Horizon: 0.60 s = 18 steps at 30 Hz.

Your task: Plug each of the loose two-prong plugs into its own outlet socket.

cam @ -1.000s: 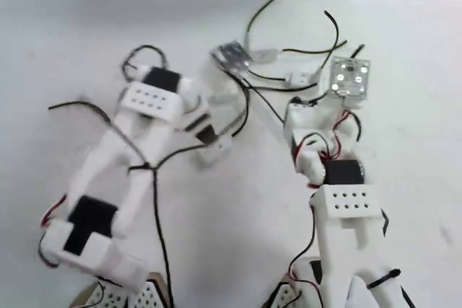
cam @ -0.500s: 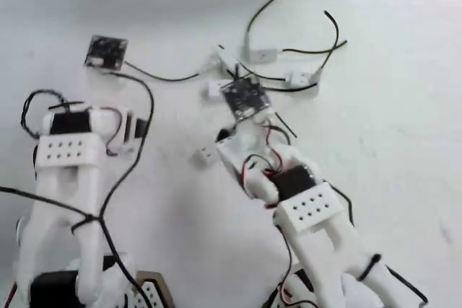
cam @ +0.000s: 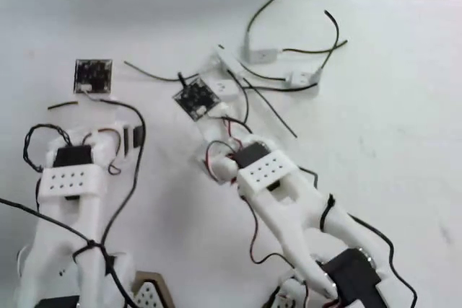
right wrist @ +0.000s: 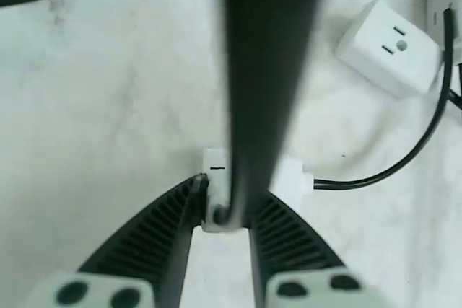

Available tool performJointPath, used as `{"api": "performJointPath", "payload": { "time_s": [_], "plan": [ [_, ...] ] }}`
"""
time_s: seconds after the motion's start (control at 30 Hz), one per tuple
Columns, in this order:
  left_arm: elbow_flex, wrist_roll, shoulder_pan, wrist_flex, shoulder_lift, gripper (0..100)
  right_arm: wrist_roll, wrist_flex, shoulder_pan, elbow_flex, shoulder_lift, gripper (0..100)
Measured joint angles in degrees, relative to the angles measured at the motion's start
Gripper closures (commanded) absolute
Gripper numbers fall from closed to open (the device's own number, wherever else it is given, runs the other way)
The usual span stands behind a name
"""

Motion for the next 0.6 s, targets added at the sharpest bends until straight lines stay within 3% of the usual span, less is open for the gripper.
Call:
{"api": "performJointPath", "payload": {
  "time_s": [0.33, 0.6],
  "plan": [
    [0.2, 0.0, 0.0, 0.0, 0.0, 74, 0.0, -8.7, -0.2, 3.6, 0.5, 98.1],
    [0.4, 0.0, 0.0, 0.0, 0.0, 74, 0.0, -8.3, -0.3, 4.1, 0.5, 98.1]
  ]
}}
